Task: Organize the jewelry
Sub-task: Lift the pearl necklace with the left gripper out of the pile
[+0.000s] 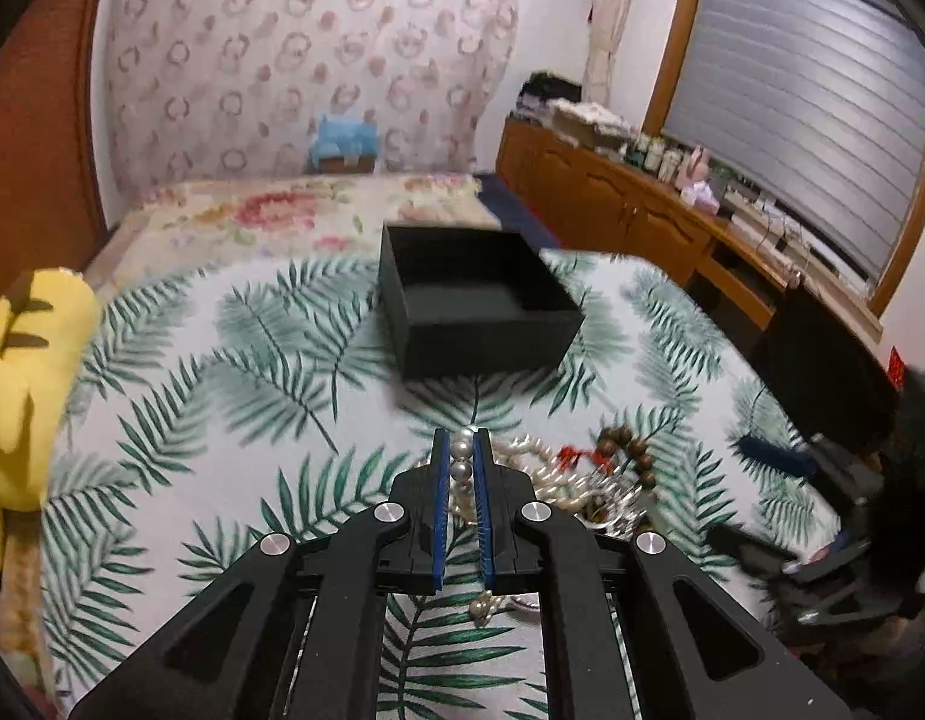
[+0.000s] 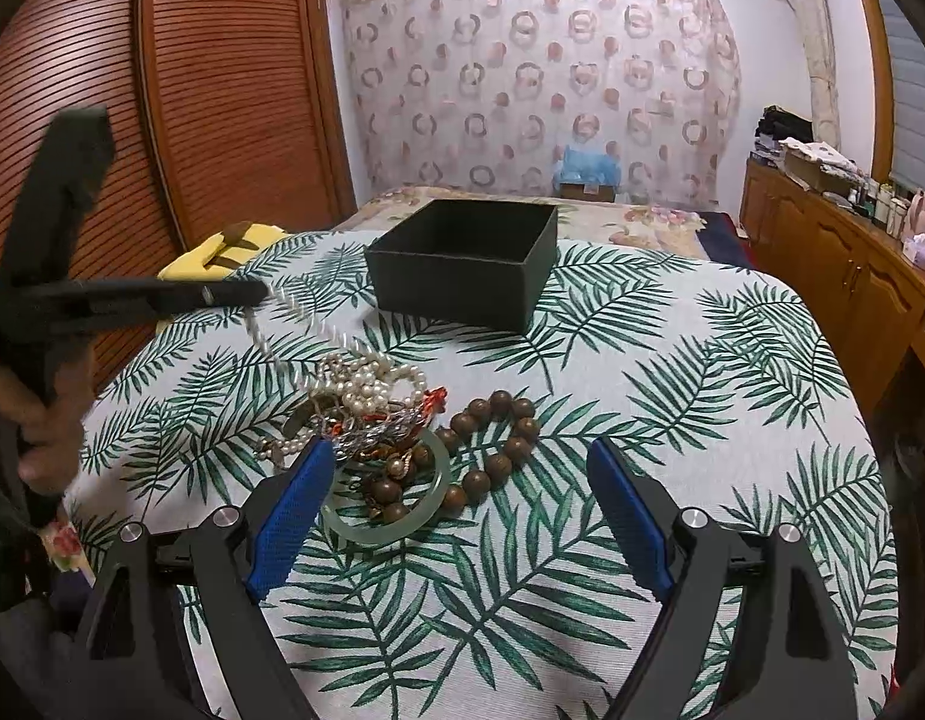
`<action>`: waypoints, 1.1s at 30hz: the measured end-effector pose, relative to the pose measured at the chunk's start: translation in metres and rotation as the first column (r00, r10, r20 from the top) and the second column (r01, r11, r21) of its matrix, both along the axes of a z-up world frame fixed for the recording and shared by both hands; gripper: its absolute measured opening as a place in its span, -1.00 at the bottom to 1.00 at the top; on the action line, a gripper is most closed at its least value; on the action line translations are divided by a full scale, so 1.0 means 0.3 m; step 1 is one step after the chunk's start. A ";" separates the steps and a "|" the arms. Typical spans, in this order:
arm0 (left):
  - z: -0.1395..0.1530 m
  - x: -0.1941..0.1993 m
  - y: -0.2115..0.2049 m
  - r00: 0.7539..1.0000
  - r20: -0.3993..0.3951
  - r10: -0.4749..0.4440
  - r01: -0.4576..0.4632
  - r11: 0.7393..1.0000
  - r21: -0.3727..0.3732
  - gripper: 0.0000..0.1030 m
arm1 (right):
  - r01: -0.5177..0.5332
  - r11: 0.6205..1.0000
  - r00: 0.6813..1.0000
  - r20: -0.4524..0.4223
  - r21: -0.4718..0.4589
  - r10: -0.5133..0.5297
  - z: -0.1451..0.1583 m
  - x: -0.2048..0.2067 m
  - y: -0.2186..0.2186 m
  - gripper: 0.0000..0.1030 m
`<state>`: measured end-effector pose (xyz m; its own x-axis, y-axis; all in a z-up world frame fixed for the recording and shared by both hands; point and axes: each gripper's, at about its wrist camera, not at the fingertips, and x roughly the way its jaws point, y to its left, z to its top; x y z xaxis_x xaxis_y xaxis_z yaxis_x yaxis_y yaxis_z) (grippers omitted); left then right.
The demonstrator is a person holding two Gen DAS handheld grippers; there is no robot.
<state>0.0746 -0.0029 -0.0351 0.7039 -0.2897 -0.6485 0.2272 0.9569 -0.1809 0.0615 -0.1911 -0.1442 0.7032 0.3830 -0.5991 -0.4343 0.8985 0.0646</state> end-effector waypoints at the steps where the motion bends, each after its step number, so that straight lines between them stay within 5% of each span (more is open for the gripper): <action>1: 0.018 -0.008 0.002 1.000 0.014 0.002 -0.002 1.000 0.000 -0.87 | -0.004 1.000 1.000 -0.003 0.000 0.004 -0.001 0.002 0.001 0.60; 24: 0.322 -0.115 0.130 0.962 0.258 0.091 -0.092 0.996 -0.009 -0.87 | -0.077 0.996 0.997 0.005 -0.035 0.077 0.041 0.087 0.070 0.27; 33: 0.314 -0.121 0.168 0.957 0.263 0.122 -0.126 0.992 -0.004 -0.87 | -0.098 0.995 0.995 -0.034 -0.027 0.097 0.015 0.098 0.087 0.18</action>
